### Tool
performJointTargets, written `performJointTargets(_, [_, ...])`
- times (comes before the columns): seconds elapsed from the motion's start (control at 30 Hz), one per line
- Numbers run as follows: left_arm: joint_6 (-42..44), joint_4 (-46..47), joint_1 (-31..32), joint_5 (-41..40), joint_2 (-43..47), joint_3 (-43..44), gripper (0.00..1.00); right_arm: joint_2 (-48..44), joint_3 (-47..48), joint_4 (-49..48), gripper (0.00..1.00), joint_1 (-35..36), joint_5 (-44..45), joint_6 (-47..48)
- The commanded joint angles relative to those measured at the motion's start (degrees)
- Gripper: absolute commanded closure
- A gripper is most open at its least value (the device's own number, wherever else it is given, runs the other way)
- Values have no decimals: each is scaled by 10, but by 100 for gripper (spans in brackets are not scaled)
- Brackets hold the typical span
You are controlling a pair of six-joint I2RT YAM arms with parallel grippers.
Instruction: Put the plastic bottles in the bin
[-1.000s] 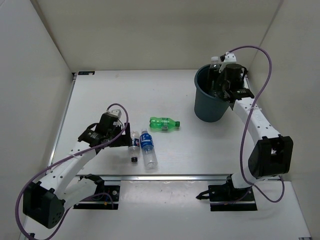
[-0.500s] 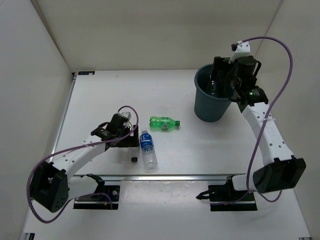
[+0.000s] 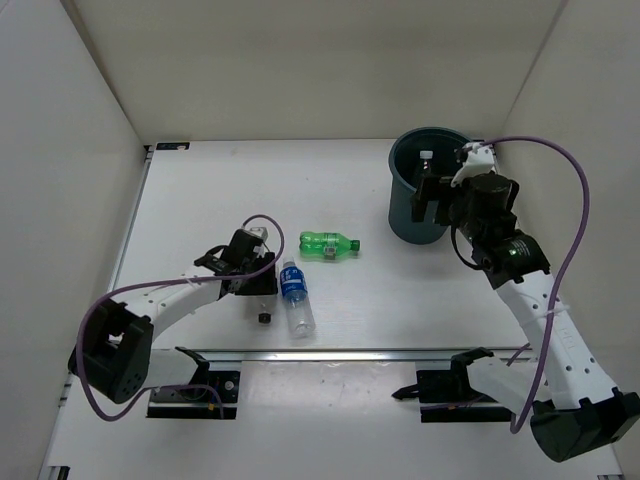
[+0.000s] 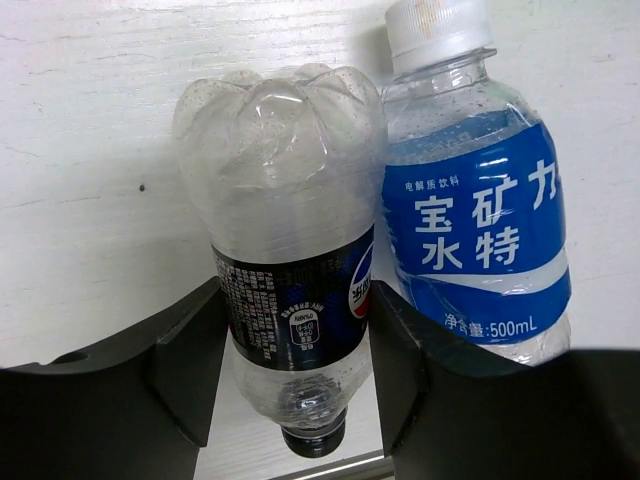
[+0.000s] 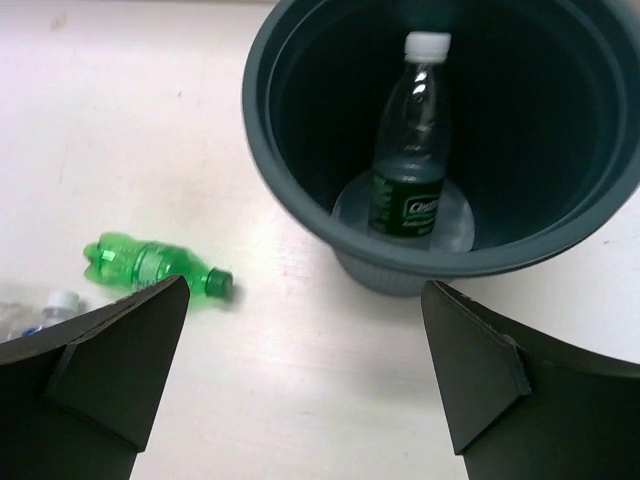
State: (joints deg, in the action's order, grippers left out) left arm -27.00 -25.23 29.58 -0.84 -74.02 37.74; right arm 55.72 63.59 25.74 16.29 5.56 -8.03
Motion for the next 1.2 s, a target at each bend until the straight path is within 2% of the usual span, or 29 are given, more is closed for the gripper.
performJointTargets(0.0, [3,19,-8,19,16,-8,48,-22,-4,12,1,10,6,-17])
performJointTargets(0.2, [31,-26,-20,-6,51,123,60,-59,-20,34,1,-38,-10,-23])
performJointTargets(0.33, [49,-18,6,0,3,283,58,-102,-42,48,0,-85,-15,-20])
performJointTargets(0.47, [61,10,36,25,-101,452,57,-133,-56,69,1,-126,-14,2])
performJointTargets(0.63, [27,82,76,52,-261,628,56,-168,-75,58,1,-155,23,18])
performJointTargets(0.67, [21,99,81,55,-284,686,56,-169,-80,55,1,-159,21,17])
performJointTargets(0.73, [8,106,99,74,-383,840,55,-171,-85,55,1,-160,17,14])
performJointTargets(0.77, [5,94,114,73,-438,885,54,-171,-87,52,1,-162,17,15])
performJointTargets(0.83, [-5,85,128,69,-520,1059,53,-175,-99,45,1,-159,27,14])
performJointTargets(0.9, [-28,119,132,88,-565,1100,53,-182,-108,38,1,-162,28,13])
performJointTargets(0.97, [-65,181,135,83,-565,1059,52,-191,-114,28,0,-176,32,14])
performJointTargets(1.0, [-74,223,137,74,-559,1010,54,-192,-114,28,1,-182,37,12])
performJointTargets(1.07, [-71,265,149,64,-570,986,45,-195,-116,31,1,-188,26,13])
performJointTargets(1.13, [-64,252,161,52,-620,1068,39,-190,-117,26,1,-195,19,9])
performJointTargets(1.17, [-67,252,166,52,-652,1112,32,-191,-124,23,1,-194,11,1])
